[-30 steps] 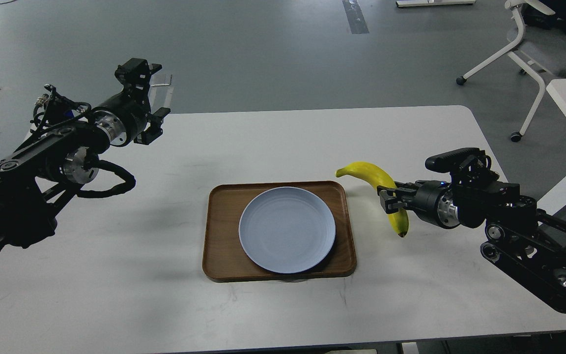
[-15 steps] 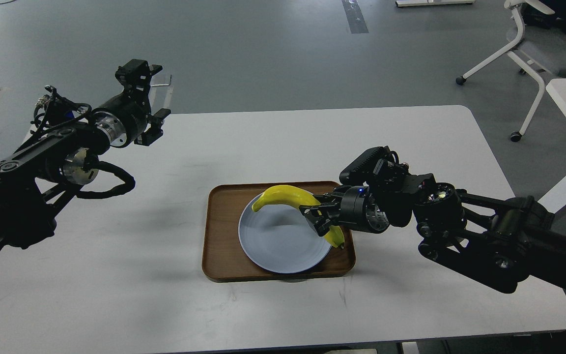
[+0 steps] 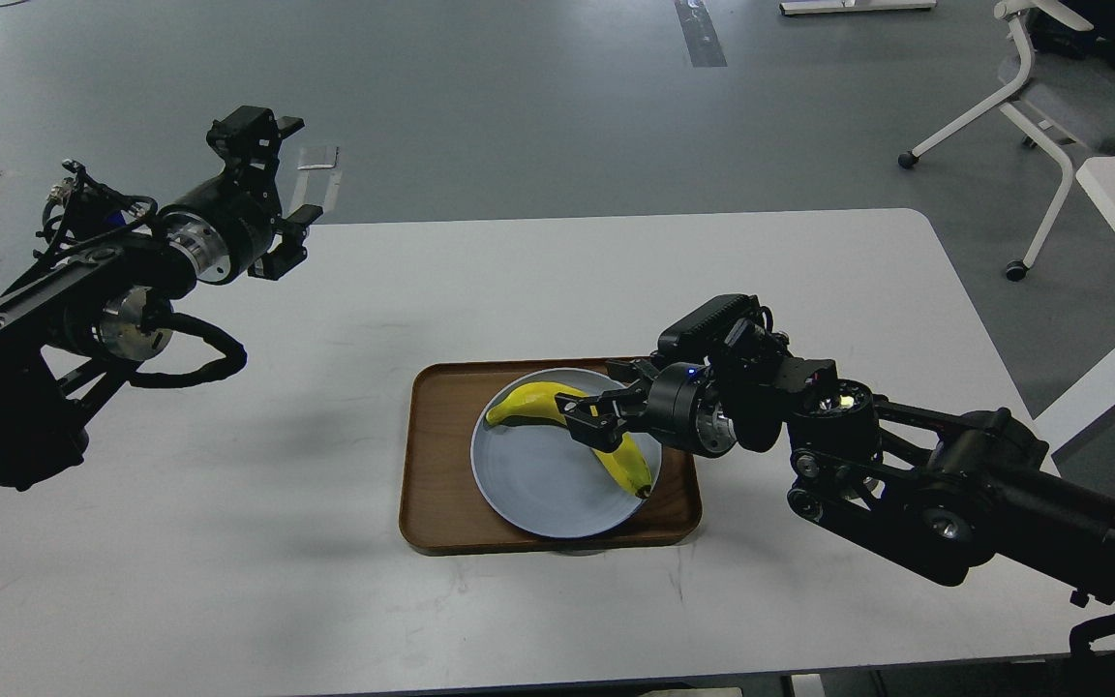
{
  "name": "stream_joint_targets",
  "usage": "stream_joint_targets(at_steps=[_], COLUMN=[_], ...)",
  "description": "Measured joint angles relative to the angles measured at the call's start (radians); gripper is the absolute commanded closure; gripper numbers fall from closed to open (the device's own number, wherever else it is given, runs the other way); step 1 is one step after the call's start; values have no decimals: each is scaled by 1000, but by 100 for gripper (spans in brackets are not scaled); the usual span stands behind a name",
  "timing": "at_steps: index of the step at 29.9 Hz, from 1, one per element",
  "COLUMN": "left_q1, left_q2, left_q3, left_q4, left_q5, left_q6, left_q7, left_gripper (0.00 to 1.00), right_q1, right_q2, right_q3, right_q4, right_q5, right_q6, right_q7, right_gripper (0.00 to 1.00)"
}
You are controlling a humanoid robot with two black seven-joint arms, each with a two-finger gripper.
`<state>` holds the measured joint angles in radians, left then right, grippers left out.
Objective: Place banana on plate with both arms
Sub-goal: 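Carry the banana with the right gripper onto the plate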
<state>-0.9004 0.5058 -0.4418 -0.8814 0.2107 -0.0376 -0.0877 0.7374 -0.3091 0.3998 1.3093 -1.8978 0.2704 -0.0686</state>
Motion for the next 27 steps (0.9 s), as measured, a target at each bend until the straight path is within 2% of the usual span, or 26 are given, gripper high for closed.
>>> stream_joint_targets(at_steps=[5,9,13,17,19,22,27], left_q1=[0,-5,-1,69,124,193,221], left_q2=[1,0,-1,1,9,26,30], left_q3=[0,-6,-46,-140,-189,-245,-282], left_q4=[-10,-36,-54,-128,-185,-241,-253], left_q5=[3,-1,-34,-89,-98,-101,-103], left_q6=[0,-1,-15,-71,-83,-90,-119], left_q7=[0,-6,-4,-6,-8,-12,-20], left_gripper=[2,2,2,2,2,2,2], right_q1=[2,4,-29,-121,-168,-212,-238], right_q2=[-28,-68,-106,-107,-79,-12,20], right_q3=[112,307,484,690,784,884,925], right_q4=[72,81,73,49,27,-16,-45], right_q5=[250,575,980,1319,1364,1376,1369], right_q6=[6,-1,-2,-3,-5,-16,-120], right_q7=[-47,-98,-107,-111,-123,-166,-184], right_gripper=[2,2,2,2,2,1,0])
